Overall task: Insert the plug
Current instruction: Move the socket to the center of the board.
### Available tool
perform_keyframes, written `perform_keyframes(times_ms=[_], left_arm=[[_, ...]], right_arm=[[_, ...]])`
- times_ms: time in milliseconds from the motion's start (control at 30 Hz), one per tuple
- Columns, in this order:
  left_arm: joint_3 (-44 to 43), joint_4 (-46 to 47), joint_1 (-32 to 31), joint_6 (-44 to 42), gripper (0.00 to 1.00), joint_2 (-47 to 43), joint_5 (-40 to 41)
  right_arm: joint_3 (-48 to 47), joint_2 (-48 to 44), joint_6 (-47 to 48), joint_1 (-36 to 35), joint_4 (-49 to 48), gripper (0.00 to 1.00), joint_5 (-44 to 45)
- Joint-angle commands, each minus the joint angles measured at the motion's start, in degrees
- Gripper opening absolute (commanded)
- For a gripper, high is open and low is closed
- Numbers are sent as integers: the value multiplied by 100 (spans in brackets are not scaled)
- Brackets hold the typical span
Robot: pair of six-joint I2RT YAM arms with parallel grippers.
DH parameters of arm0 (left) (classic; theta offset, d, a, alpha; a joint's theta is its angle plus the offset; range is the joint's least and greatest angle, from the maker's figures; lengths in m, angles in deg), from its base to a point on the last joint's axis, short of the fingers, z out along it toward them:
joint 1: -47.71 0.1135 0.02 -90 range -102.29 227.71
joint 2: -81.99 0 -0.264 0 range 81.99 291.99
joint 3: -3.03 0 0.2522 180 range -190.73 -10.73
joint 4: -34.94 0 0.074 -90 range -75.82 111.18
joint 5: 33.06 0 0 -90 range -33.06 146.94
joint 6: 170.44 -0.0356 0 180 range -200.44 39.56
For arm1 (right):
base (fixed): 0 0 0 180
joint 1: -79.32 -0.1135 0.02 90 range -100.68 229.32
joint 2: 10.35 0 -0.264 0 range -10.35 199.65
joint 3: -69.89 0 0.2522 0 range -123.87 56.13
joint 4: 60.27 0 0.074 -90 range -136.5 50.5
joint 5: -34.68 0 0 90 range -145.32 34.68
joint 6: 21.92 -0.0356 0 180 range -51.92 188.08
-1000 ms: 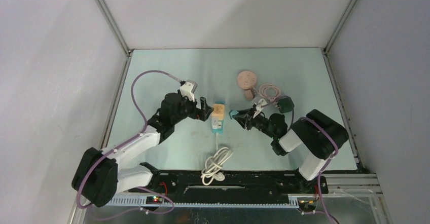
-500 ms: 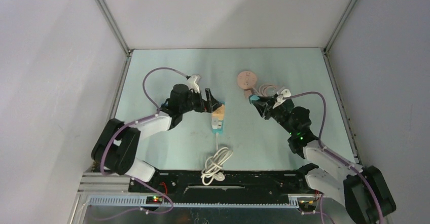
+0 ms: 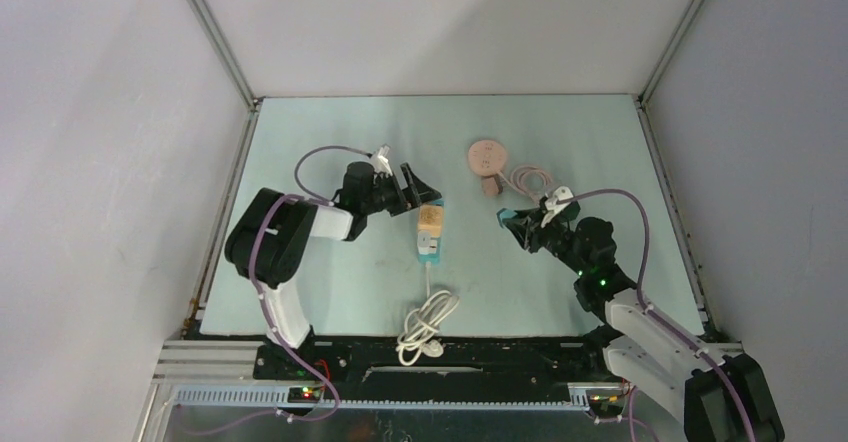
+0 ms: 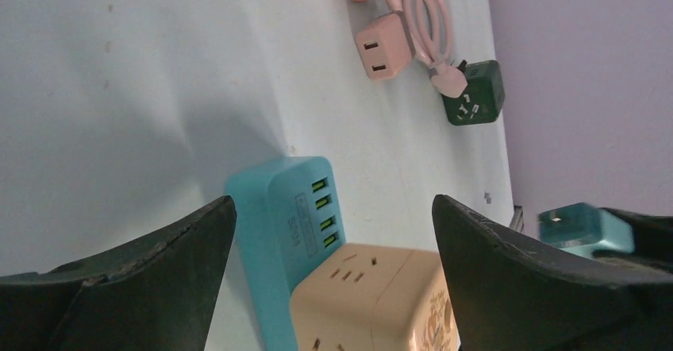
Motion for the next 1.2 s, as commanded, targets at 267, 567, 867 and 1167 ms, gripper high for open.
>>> perform_keyframes(times_ms=[267, 567, 867, 1167], left_arm=[[-925, 349, -574, 420, 94, 490, -756], [-1330, -985, -718, -587, 94, 102, -302], [-1113, -2231, -322, -1366, 97, -452, 222], [-833, -1153, -389, -363, 83, 8, -771]], right_arm=[[933, 895, -539, 166, -2595, 0, -496], [1113, 2961, -685, 194, -5354, 0, -1324], [877, 4040, -610, 106, -6106, 0, -1365], [1076, 3715, -677, 131, -6088, 0, -1144]])
